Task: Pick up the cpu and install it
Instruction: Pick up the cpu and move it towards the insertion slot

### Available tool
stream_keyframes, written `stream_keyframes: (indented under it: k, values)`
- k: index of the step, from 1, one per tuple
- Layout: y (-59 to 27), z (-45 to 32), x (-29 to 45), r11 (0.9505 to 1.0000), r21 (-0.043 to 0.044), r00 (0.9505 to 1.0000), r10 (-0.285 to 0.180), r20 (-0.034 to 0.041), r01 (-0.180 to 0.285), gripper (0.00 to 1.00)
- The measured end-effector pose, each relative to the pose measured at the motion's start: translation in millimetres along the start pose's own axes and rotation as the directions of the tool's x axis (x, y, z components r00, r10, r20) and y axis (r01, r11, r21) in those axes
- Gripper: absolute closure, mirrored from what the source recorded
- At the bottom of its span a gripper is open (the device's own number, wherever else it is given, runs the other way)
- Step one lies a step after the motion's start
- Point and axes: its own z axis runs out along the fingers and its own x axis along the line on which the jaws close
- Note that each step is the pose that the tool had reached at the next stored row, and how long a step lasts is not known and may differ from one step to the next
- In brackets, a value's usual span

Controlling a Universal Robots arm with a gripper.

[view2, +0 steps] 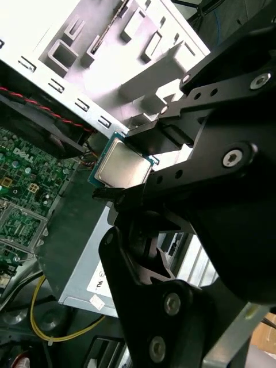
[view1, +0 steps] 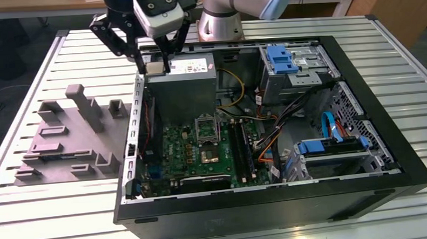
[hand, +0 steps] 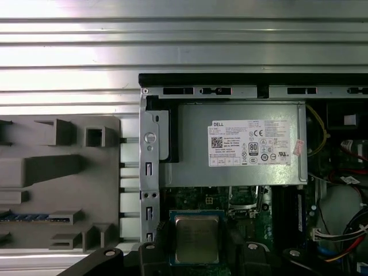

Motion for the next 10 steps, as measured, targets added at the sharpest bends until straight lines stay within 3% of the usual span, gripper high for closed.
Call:
stream_keyframes:
  k: [10]
  values:
    - [0.7,1.3,-23.8,1.0000,0.0000,1.0000,0.000,0.0000,0.000,0.53]
